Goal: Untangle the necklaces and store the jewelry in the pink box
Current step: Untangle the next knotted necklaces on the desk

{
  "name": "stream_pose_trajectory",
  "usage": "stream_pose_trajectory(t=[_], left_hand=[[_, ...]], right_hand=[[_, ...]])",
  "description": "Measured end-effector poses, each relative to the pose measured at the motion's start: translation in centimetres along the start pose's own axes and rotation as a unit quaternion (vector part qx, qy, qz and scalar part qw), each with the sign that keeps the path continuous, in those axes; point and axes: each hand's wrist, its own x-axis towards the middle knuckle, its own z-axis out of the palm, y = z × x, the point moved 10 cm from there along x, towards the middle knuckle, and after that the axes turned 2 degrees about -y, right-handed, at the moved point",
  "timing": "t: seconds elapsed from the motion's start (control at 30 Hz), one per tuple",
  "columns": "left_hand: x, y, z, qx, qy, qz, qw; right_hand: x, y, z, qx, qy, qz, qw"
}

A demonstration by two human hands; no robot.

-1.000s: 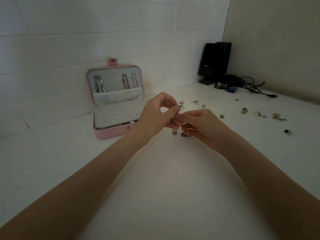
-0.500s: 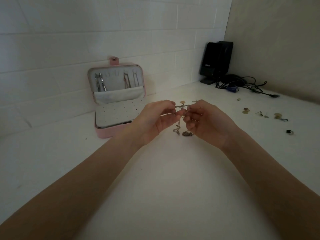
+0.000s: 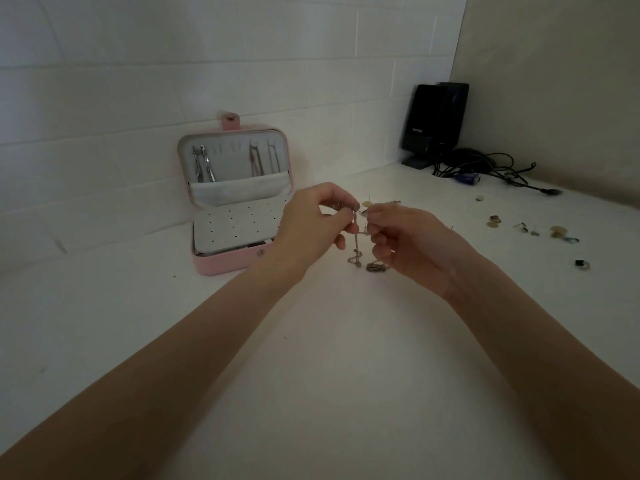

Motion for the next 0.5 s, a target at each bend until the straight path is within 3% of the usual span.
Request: stream_pose_trajectory(t=[0.1, 0.17, 0.27, 0.33, 0.4, 0.5], left_hand=[[0.0, 0.1, 0.4, -0.021, -0.009, 0.010, 1.000], [0.1, -0.3, 0.9, -0.035, -0.018, 0.005, 0.999], [0.1, -0.9, 0.9, -0.046, -0.009, 0.001, 0.999], [0.2, -1.0, 0.6, -0.057, 0.000, 0.002, 0.998], [0.3, -1.0, 0.6, -0.069, -0.001, 0.001, 0.998], [0.2, -0.9, 0.6, -0.075, -0.004, 0.003, 0.997]], right_hand=[[-0.2, -1.2, -0.5, -0.034, 0.032, -0.042, 0.998], [-0.8, -2.7, -0.8, -0.199, 0.094, -0.108, 0.969], [-2.3, -5.3, 1.2, -0.479, 0.186, -0.243, 0.823], [-2.5, -5.5, 2.3, -0.551, 0.202, -0.278, 0.761], [-2.4, -5.6, 2.4, -0.573, 0.208, -0.290, 0.738], [-2.3, -5.7, 2.2, -0.571, 0.206, -0.297, 0.737]])
